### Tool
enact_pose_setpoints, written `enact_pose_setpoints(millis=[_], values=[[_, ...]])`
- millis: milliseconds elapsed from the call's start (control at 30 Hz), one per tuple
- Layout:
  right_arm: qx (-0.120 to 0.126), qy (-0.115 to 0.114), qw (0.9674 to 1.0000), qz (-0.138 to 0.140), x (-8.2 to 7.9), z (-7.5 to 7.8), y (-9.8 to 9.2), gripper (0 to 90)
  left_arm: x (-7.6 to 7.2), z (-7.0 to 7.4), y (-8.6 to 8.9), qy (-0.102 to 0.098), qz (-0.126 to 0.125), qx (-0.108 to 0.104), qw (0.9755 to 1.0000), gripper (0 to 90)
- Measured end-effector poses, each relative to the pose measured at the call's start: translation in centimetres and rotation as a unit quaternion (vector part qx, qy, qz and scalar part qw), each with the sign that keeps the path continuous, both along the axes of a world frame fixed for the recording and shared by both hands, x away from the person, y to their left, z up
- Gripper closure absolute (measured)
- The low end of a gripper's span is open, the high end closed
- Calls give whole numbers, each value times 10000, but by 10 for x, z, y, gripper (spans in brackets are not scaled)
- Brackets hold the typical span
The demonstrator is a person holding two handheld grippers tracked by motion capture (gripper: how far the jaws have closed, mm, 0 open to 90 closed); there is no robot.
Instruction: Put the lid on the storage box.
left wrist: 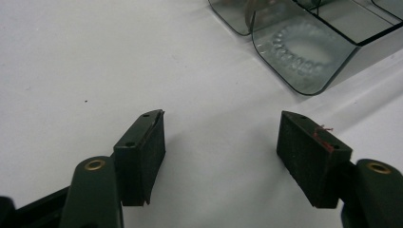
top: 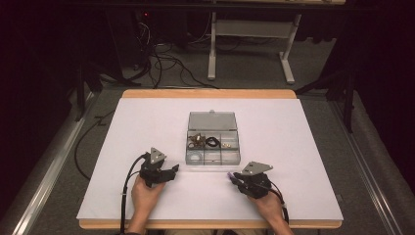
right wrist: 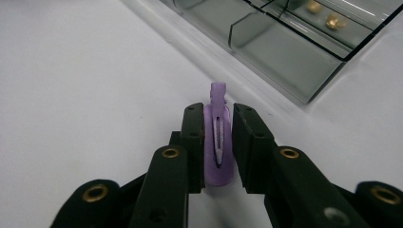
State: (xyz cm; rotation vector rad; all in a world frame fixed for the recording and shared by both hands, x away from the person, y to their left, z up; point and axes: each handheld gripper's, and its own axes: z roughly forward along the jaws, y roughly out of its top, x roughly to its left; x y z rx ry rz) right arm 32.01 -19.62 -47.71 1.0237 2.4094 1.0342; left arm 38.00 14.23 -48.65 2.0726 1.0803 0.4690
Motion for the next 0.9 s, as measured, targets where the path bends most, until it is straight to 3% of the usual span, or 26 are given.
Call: enact_pose_setpoints(millis=[900], values=[[457,-136,9989,-30,4,26,-15,763,0,0,0,-6,15,-24,10000,338]])
